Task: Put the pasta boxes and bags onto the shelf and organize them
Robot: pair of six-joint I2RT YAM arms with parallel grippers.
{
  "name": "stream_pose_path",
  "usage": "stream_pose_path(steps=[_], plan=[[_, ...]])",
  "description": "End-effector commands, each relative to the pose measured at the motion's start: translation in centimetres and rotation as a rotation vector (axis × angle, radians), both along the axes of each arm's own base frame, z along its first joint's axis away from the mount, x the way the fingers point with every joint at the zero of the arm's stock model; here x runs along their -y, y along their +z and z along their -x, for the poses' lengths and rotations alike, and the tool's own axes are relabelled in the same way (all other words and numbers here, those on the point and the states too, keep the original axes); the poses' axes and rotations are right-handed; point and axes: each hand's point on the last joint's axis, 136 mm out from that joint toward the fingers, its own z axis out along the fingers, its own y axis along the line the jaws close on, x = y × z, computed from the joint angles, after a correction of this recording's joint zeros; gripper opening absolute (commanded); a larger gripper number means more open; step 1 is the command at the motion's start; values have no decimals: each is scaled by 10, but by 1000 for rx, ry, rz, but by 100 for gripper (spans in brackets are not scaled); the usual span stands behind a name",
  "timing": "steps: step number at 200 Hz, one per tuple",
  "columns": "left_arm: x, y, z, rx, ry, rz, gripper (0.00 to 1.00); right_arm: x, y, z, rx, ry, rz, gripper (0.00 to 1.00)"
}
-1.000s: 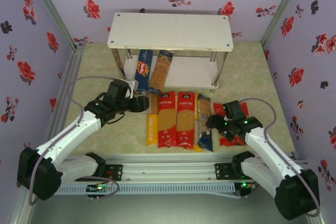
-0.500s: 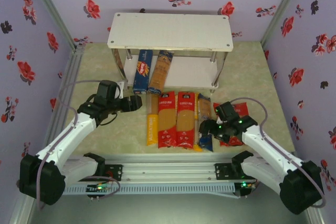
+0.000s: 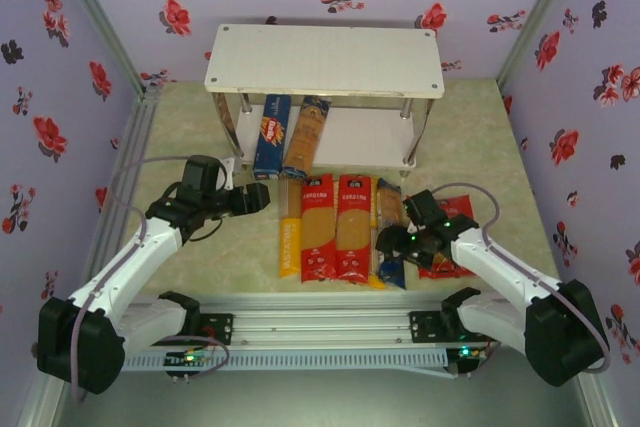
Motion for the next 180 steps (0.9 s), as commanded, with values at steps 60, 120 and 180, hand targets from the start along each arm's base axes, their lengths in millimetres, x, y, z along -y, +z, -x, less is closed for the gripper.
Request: stream_pose_path(steps=[60, 120, 180], plan=[[-2, 3, -1, 15, 14, 32, 78, -6, -22, 1, -68, 18, 19, 77], [-4, 5, -4, 27, 22, 36, 77, -3, -29, 13, -93, -1, 4, 53], [-5, 5, -5, 34, 23, 34, 77, 4, 6, 9, -25, 8, 26, 25]])
